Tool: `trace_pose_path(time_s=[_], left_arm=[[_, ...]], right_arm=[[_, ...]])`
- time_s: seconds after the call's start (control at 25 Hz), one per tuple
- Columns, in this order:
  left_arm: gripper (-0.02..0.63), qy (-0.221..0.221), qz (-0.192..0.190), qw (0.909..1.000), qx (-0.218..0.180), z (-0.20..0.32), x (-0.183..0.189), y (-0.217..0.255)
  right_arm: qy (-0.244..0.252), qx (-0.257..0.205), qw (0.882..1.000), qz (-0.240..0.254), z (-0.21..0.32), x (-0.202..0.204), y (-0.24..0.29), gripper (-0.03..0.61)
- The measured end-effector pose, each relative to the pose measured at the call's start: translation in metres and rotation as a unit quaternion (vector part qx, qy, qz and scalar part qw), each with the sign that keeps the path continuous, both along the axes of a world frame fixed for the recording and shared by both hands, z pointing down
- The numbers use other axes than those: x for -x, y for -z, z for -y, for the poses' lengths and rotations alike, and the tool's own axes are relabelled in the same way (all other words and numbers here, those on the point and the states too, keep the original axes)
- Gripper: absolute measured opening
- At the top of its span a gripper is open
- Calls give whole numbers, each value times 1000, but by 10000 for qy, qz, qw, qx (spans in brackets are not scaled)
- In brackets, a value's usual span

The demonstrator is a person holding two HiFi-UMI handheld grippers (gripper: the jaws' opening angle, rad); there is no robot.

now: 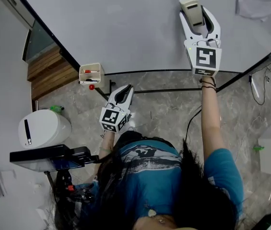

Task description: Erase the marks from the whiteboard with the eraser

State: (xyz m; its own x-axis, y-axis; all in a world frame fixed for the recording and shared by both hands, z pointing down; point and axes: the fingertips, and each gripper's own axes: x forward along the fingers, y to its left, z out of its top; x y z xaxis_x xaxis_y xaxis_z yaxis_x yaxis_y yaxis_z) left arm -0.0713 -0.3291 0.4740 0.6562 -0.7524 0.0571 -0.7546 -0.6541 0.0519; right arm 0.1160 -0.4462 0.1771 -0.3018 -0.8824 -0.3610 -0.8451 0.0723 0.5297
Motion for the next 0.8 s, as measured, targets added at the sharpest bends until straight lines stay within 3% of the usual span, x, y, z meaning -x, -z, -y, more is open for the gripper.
trace_pose_path(time_s=[0.24,0.48,0.6,0.8], left_arm=[[29,166,-72,9998,129,19,28,-4],[29,487,-129,9980,372,-4,22,-20],[29,684,-2,9964,499,-41,1,-30],[29,881,200,9943,561,-116,-63,-40]], right_arm=[[537,857,9947,181,22,75,-68,262],[1149,1656,9790,310,0,116,-135,262],[1520,2021,9669,336,-36,116,-173,262],[1902,2461,9495,410,-126,72,-224,262]])
